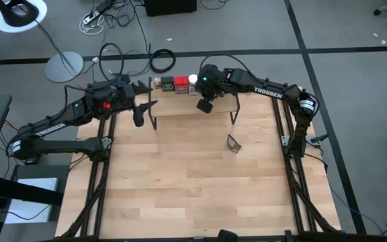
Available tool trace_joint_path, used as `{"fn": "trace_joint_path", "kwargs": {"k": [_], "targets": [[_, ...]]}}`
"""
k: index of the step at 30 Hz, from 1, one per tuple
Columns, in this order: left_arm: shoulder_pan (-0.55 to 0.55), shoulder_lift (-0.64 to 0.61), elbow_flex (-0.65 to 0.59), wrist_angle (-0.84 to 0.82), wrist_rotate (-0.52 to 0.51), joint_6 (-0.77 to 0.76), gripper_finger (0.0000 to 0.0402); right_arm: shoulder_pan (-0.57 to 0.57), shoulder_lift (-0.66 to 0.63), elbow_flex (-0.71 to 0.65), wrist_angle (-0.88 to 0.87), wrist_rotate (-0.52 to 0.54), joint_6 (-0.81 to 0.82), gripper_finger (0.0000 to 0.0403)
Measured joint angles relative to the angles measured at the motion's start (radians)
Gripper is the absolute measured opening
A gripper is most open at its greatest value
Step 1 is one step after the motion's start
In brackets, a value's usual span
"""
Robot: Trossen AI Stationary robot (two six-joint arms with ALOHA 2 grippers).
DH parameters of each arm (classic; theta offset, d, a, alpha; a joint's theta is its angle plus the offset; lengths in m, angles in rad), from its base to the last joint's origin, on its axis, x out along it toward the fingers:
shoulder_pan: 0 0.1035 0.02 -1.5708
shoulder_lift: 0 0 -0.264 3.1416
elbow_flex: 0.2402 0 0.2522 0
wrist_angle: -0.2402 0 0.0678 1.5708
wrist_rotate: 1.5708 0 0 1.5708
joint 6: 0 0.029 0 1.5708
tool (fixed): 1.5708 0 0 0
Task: Shelf spices
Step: Put the brown seasoning bottle on the shelf
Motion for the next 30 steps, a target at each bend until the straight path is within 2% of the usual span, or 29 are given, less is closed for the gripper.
{"fn": "trace_joint_path", "kwargs": {"k": [9, 30], "targets": [[0.000, 0.045, 0.000, 0.010, -0.013, -0.005, 0.0239, -0.001, 0.001, 0.000, 0.145, 0.000, -0.039, 0.0000], [0.000, 0.070, 0.000, 0.027, -0.013, -0.013, 0.0239, -0.015, 0.002, 0.000, 0.177, 0.027, -0.055, 0.0000]]}}
